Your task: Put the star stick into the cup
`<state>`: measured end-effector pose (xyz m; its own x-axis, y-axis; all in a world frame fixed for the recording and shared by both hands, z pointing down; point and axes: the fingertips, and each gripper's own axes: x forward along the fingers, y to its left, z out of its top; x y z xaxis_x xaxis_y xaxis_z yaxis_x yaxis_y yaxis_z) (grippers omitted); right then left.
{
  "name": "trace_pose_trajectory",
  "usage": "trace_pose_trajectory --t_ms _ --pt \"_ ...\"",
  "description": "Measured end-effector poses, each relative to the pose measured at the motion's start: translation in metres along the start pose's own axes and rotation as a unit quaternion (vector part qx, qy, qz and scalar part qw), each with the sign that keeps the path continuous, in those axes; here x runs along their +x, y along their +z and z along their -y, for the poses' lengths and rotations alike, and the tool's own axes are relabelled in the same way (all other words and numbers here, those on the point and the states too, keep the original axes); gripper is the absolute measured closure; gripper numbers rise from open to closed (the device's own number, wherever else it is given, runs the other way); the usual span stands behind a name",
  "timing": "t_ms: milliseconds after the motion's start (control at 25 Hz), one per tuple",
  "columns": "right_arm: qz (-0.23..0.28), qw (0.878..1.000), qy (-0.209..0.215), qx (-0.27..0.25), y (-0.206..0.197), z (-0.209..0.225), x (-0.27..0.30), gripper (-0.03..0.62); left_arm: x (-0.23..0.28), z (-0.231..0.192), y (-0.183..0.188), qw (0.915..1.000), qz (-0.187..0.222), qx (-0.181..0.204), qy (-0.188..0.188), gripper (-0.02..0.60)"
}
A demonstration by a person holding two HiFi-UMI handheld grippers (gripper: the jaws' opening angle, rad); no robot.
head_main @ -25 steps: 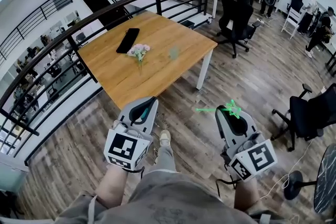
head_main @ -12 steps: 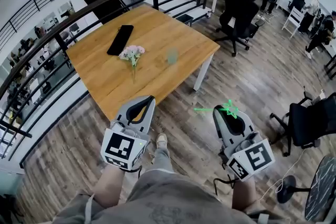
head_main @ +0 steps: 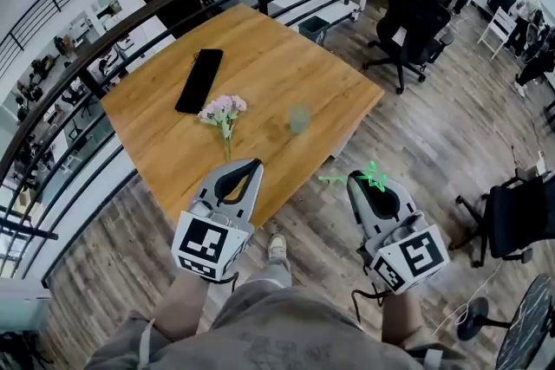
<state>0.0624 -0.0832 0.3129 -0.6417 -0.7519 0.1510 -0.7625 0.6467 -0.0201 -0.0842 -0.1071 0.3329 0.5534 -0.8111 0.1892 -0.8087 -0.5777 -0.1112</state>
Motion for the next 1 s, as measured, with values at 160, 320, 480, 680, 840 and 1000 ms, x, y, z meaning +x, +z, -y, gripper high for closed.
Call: trace_pose_trajectory --t_ms 160,320,480,680,840,1000 --pt "-0.001 1.0 -0.003 0.003 0.004 0.016 0.046 0.554 0.029 -0.029 -0.002 0.9998 -0.006 0.007 -0.015 0.566" --pt "0.0 1.0 -0.01 0.008 0.01 0.029 0.074 0.554 0.051 -0.049 -0.006 0.9995 -0.014 0.006 -0.029 0.566" --pt "-0.001 1.0 -0.02 0.012 0.015 0.044 0.086 0.554 0.067 -0.059 -0.004 0.9993 -0.013 -0.004 -0.035 0.566" --pt "-0.009 1.0 -0.022 0.02 0.011 0.067 0.094 0.554 0.086 -0.069 -0.002 0.9997 -0.003 -0.013 -0.018 0.566" --pt "-0.014 1.0 -0.013 0.019 0.01 0.084 0.098 0.554 0.104 -0.064 0.0 0.9996 -0.006 -0.019 -0.02 0.566" --pt "-0.009 1.0 0.004 0.024 0.014 0.099 0.103 0.554 0.117 -0.047 0.006 0.9995 -0.007 -0.009 -0.029 0.566"
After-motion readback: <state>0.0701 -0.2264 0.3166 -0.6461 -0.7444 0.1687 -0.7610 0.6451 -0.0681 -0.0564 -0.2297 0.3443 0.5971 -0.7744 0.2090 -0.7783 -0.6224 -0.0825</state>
